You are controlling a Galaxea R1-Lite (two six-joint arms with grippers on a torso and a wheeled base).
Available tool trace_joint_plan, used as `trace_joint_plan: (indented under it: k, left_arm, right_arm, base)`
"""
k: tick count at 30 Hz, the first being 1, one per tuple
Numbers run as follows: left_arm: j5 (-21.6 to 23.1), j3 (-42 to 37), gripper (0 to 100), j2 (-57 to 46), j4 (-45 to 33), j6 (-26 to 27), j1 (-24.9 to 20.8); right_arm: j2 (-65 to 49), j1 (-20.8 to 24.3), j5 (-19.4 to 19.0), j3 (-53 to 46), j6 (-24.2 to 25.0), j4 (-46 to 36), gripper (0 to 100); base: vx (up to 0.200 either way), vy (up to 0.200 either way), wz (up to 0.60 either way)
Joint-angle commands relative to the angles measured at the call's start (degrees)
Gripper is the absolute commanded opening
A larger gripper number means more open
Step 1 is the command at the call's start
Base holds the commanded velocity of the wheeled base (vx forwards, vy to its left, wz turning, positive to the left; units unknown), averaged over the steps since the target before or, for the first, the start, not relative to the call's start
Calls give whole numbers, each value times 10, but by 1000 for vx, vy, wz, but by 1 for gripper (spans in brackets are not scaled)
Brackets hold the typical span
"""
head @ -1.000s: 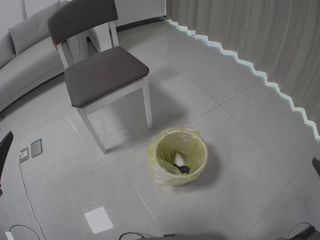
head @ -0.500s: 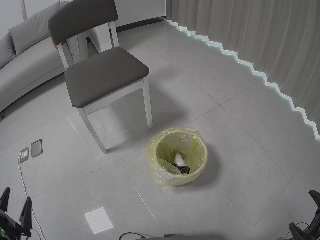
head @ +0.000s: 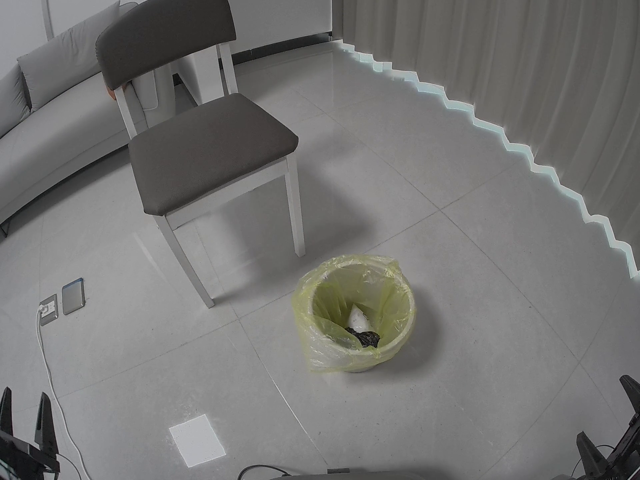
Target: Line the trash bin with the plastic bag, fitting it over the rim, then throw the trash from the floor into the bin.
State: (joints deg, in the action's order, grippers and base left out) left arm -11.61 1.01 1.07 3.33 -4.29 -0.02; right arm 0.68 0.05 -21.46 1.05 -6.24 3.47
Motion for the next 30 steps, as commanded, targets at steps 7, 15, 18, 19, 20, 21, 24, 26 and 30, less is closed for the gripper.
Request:
trace_joint_plan:
  k: [7,15,18,19,20,21,24,26,30]
  left_arm:
    - [-34,-9,100,-10,-8,-66,0]
    - [3,-4,100,-10,-24,-40,0]
    - [7,-4,100,-10,-24,-40,0]
    - [7,-4,100,-10,-24,-40,0]
    - [7,-4,100,-10,-24,-40,0]
    - [8,-4,100,-10,-24,-40,0]
    - [7,-4,100,-10,-24,-40,0]
    - [7,-4,100,-10,-23,-40,0]
    - [6,-5,100,-10,-21,-41,0]
  right_arm:
    - [-5,0,136,-10,-36,0,100]
    - [-5,0,135,-10,21,0,100]
    - [-5,0,136,-10,43,0,100]
    - [-6,0,135,-10,43,0,100]
    - [-5,0,136,-10,43,0,100]
    - [-6,0,135,-10,39,0,100]
    - [-5,0,137,-10,33,0,100]
    - [-5,0,144,-10,34,0,100]
    - [-5,0,143,-10,34,0,100]
  base:
    - [0,0,0]
    - [200,0,0]
    - [200,0,0]
    - [200,0,0]
    - [200,0,0]
    - [200,0,0]
    - [200,0,0]
    - [200,0,0]
    - [100,0,0]
